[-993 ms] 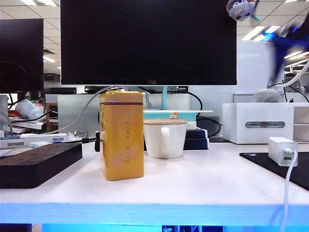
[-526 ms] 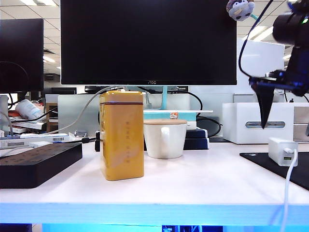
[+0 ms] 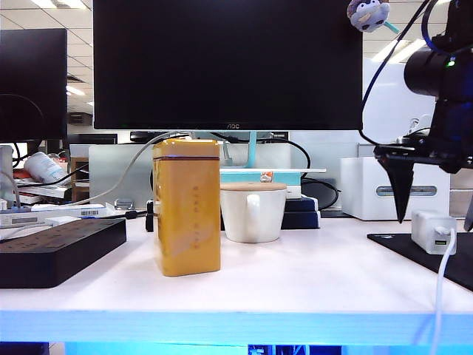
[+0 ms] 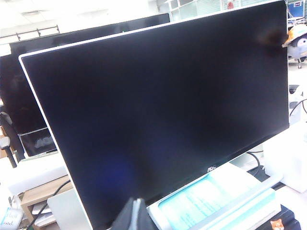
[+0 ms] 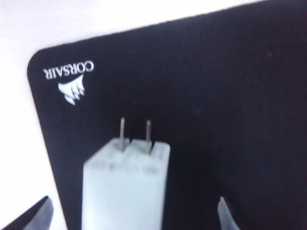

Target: Plug the white charger into the left socket.

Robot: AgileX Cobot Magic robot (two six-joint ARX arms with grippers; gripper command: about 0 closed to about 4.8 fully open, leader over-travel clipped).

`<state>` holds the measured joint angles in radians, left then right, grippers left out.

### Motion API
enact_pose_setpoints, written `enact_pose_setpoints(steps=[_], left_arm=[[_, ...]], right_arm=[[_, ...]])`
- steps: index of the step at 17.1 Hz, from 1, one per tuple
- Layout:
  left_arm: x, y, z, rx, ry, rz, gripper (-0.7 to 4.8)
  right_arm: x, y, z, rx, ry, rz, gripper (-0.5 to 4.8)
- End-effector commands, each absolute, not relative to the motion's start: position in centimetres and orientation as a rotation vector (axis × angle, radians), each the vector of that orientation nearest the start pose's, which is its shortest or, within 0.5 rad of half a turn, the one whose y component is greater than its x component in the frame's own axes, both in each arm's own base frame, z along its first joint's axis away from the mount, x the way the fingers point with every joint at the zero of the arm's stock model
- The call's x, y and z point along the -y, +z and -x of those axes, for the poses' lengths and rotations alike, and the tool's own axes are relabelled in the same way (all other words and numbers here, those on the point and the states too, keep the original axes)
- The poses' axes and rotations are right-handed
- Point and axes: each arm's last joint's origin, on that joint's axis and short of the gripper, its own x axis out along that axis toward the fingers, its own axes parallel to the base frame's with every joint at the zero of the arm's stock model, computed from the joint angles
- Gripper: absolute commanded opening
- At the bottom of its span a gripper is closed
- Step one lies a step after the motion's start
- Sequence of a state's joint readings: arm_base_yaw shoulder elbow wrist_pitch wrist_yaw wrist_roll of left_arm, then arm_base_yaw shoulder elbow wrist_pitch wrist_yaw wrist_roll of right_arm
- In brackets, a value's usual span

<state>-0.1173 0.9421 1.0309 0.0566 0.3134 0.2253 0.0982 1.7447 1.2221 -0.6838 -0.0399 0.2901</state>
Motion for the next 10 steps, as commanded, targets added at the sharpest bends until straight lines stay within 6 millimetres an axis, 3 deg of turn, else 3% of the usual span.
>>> enact_pose_setpoints(steps=[1,3,4,6,8,10], left_arm=[[3.19,41.51,-19.4,0.212,-0.414,-0.241,-0.03],[3.19,41.51,-19.4,0.212,-0.414,-0.241,-0.03],[3.19,41.51,-19.4,0.212,-0.414,-0.241,-0.03],[3.19,41.5,-19.41,0.212,-0.414,-0.241,-0.03],[3.19,41.48,-19.41,0.21,-0.414,-0.241,-0.03],[3.19,41.43,-19.42,0.205,-0.415,-0.241,-0.03]], right_arm=[[-3.49,19.47,-34.51,-1.228,-0.056,-0.178,4.79],[-3.52,18.9,-34.68,-1.244,-0.058,-0.178,4.39],[-3.52,18.8,-34.7,-1.248,-0.058,-0.177,3.27],[-3.51,18.78,-34.64,-1.255,-0.059,-0.176,2.04],[-3.52,18.77,-34.62,-1.257,-0.058,-0.177,1.5],[-3.53,18.83,-34.64,-1.257,-0.053,-0.181,1.48]])
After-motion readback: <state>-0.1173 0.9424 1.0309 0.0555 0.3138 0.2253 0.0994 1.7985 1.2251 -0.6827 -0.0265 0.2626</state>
